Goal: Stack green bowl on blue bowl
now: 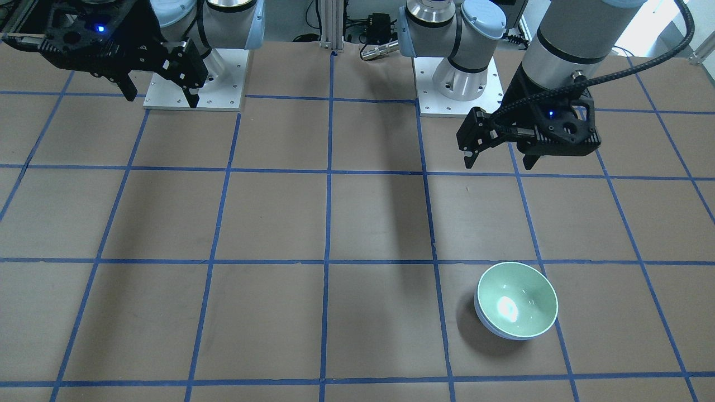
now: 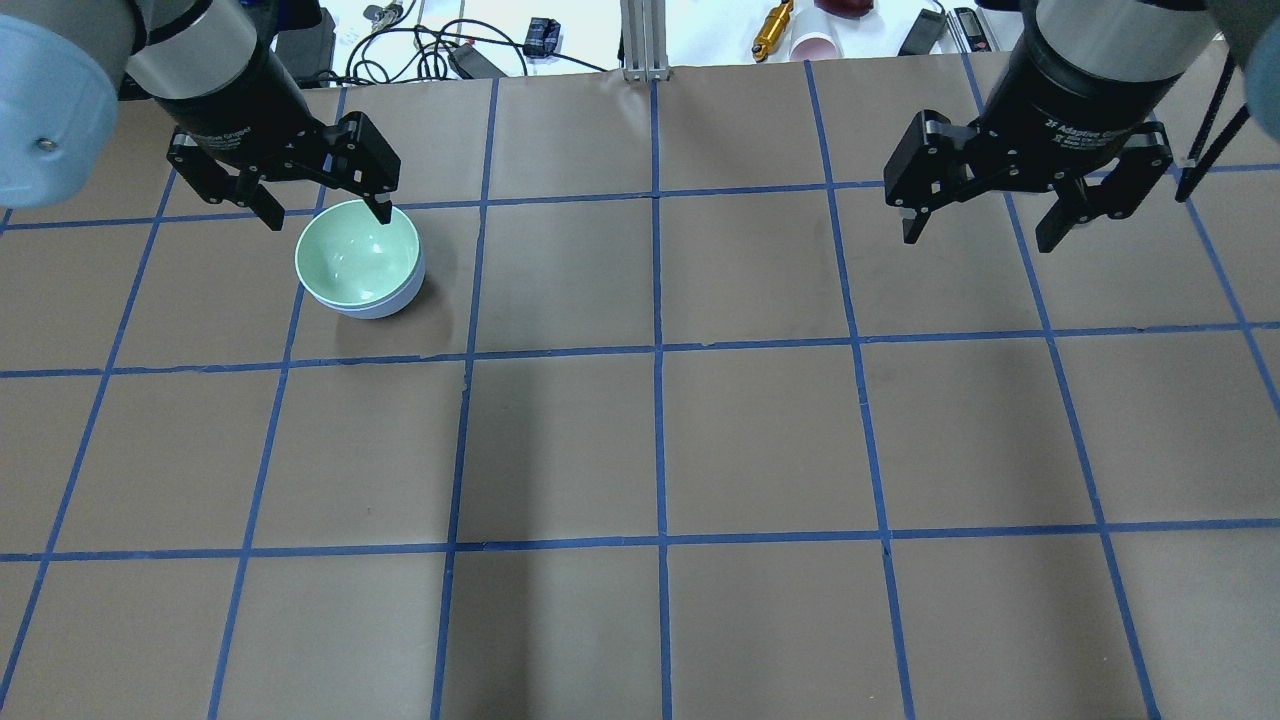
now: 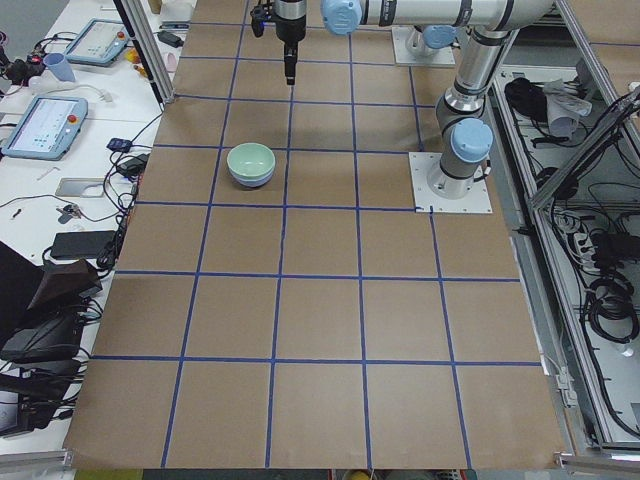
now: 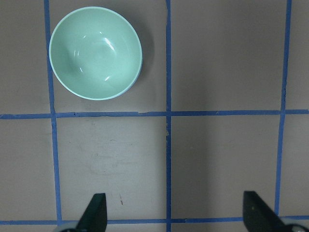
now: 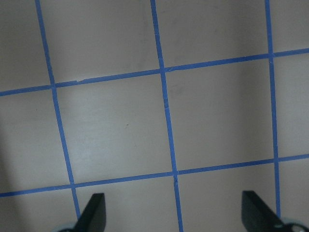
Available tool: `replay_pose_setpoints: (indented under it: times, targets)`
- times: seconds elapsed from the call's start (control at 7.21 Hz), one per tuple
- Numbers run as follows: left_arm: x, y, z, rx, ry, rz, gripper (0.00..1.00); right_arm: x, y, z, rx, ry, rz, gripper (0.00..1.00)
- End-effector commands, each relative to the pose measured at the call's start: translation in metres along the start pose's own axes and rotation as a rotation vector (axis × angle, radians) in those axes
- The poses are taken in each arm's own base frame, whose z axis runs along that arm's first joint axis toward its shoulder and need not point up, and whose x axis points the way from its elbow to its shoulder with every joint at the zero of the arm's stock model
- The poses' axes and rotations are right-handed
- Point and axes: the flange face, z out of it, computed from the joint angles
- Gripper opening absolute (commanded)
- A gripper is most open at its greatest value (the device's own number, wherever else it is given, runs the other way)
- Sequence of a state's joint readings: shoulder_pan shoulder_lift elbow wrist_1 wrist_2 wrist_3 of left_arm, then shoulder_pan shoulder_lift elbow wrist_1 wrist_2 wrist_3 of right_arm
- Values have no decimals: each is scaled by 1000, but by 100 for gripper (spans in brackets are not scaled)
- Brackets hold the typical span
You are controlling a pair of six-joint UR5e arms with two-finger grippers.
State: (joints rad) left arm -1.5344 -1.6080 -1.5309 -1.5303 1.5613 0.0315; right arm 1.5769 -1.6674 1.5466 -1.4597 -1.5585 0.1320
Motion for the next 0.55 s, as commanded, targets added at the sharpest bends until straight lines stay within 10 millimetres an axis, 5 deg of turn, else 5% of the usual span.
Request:
replay_pose_setpoints:
  times: [0.0, 0.42]
  targets:
    - [-2, 4, -4, 7, -22, 0, 100, 0, 0, 0, 1, 0, 0, 100]
    - [-1, 5, -7, 12, -13, -1, 100, 0, 0, 0, 1, 0, 0, 100]
